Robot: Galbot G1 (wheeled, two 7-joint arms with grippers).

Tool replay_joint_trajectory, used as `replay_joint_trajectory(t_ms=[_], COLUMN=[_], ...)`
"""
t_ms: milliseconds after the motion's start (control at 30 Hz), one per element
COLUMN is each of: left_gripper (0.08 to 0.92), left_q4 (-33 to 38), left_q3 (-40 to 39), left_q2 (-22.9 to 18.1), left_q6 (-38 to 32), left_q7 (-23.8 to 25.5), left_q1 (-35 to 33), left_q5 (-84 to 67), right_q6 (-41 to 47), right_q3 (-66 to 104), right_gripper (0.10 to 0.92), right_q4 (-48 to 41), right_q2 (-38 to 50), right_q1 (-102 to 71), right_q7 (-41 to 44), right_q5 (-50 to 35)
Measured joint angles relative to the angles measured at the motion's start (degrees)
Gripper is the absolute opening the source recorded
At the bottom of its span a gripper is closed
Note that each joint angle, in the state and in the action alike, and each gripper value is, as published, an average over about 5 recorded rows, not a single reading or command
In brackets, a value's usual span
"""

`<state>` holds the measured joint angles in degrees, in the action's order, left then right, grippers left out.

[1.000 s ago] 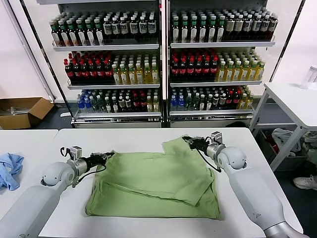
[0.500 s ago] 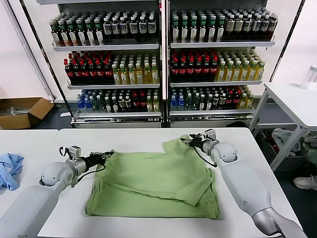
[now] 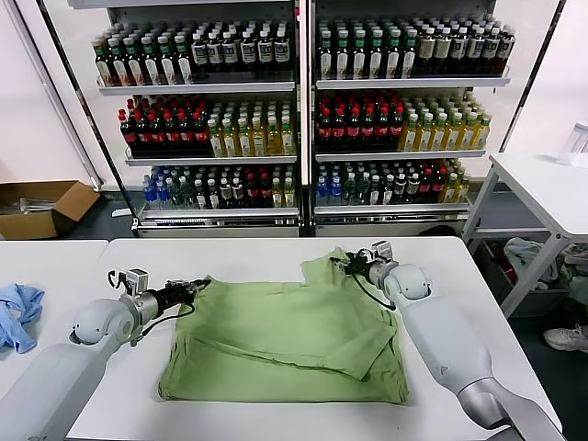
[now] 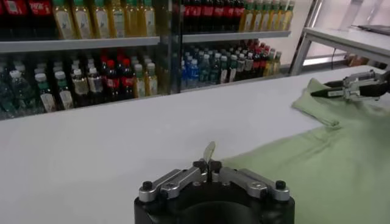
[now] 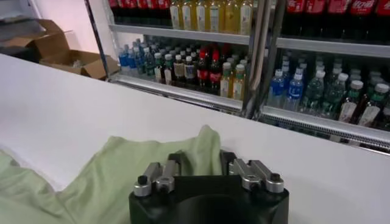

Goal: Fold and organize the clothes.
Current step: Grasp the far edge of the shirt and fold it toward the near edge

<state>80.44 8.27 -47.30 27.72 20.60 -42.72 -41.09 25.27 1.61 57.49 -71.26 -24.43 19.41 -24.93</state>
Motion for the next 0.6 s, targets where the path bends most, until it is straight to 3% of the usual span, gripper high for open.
replay_joint_trajectory(t_ms=[233, 600], left_gripper=[0.091, 0.091], left_q4=[1.0, 4.3], left_q3=[0.7, 3.2], left_q2=[0.5, 2.3], left_q6=[-0.1, -0.2], left_q7=[-0.1, -0.7], left_q1=[-0.7, -3.4], left_q5=[-0.2, -0.4], right_q6=[0.6, 2.5], right_q3=[1.6, 6.7], right_gripper=[0.133, 0.108], right_q4=[5.1, 20.6], right_q2=[1.4, 5.0], right_q1=[-2.3, -11.6], right_q7=[-0.2, -2.2], right_q5=[-3.6, -9.2])
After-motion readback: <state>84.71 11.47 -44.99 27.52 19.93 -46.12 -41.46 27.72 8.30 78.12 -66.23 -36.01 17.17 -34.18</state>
